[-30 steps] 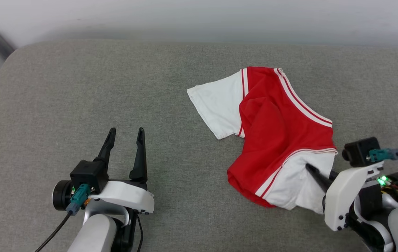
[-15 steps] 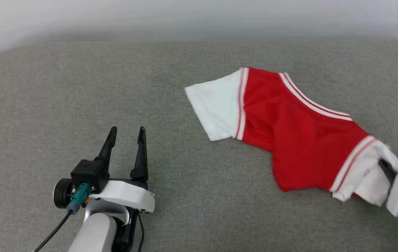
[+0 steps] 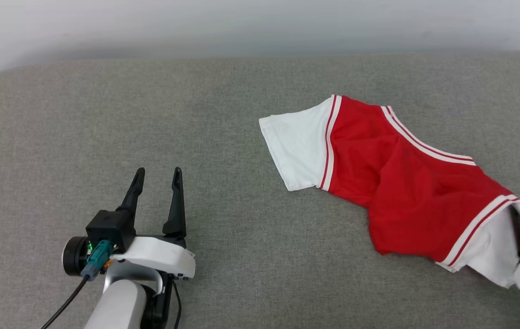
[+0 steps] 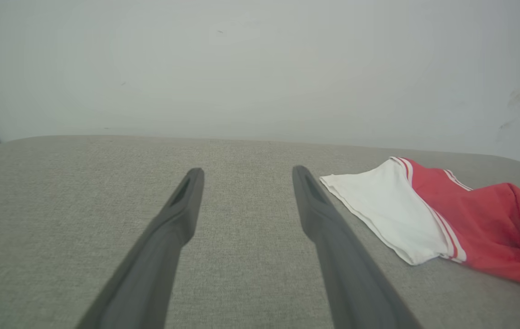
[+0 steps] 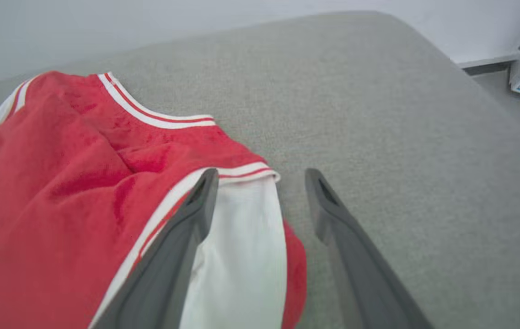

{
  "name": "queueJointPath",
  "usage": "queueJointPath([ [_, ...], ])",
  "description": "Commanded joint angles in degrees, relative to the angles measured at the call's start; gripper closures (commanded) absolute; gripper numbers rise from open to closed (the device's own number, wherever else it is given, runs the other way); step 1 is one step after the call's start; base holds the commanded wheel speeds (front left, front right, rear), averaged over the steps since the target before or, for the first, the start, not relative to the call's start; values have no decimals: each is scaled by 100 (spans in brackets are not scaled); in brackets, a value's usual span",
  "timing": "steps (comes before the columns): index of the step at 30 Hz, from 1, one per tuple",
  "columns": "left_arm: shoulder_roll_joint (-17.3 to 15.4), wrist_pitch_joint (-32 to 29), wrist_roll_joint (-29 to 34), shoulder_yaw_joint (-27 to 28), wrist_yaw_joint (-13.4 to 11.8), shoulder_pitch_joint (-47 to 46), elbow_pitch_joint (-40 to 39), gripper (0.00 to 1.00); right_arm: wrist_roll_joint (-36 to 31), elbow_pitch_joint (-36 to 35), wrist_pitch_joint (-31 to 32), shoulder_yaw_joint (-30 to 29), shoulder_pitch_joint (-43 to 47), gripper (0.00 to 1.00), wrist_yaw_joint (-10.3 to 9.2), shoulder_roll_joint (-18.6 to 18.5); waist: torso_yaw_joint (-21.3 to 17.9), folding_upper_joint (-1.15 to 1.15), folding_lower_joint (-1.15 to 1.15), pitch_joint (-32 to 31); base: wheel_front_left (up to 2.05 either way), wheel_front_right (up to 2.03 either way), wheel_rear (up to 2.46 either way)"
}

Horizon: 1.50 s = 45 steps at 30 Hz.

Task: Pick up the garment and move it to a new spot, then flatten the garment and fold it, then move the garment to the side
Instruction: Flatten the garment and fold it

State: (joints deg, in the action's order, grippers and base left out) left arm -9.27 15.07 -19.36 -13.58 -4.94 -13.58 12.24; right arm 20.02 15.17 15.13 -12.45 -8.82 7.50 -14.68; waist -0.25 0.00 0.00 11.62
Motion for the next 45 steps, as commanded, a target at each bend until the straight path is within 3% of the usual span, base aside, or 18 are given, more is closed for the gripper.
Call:
queueJointPath([
  [1, -29, 13, 28, 24, 11, 53, 12, 0, -87, -61, -243, -63, -21, 0, -2, -24, -24, 0, 0, -66, 0, 0, 0],
  [7, -83, 10, 25, 36, -5, 159, 29, 0, -704, -399, -1346, -252, -36, 0, -2, 179, -59, 0, 0, -307, 0, 0, 0],
  [13, -159, -55, 7, 21, -53, 315, 27, 0, -1080, -960, -1906, 210, 180, 0, -2, 455, -77, 0, 0, -577, 0, 0, 0],
  [24, -246, -234, -65, -17, -116, 612, -4, 0, -1300, -1893, -1932, 1068, 1094, 0, -2, 936, -99, 0, 0, -995, 0, 0, 0],
  [31, -319, -376, -68, -50, -160, 667, -80, 0, -1248, -2218, -1835, 1341, 1464, 0, -2, 1028, -285, 0, 0, -1110, 0, 0, 0],
  [37, -317, -664, -7, -291, 49, 138, -77, 0, -1197, -2374, -1836, 1333, 1332, 0, -2, 1064, -493, 0, 0, -926, 0, 0, 0],
  [45, -327, -1808, 33, -844, 762, -1527, 459, 0, -1067, -2259, -2003, 1396, 941, 0, -2, 1110, -925, 0, 0, -173, 0, 0, 0],
])
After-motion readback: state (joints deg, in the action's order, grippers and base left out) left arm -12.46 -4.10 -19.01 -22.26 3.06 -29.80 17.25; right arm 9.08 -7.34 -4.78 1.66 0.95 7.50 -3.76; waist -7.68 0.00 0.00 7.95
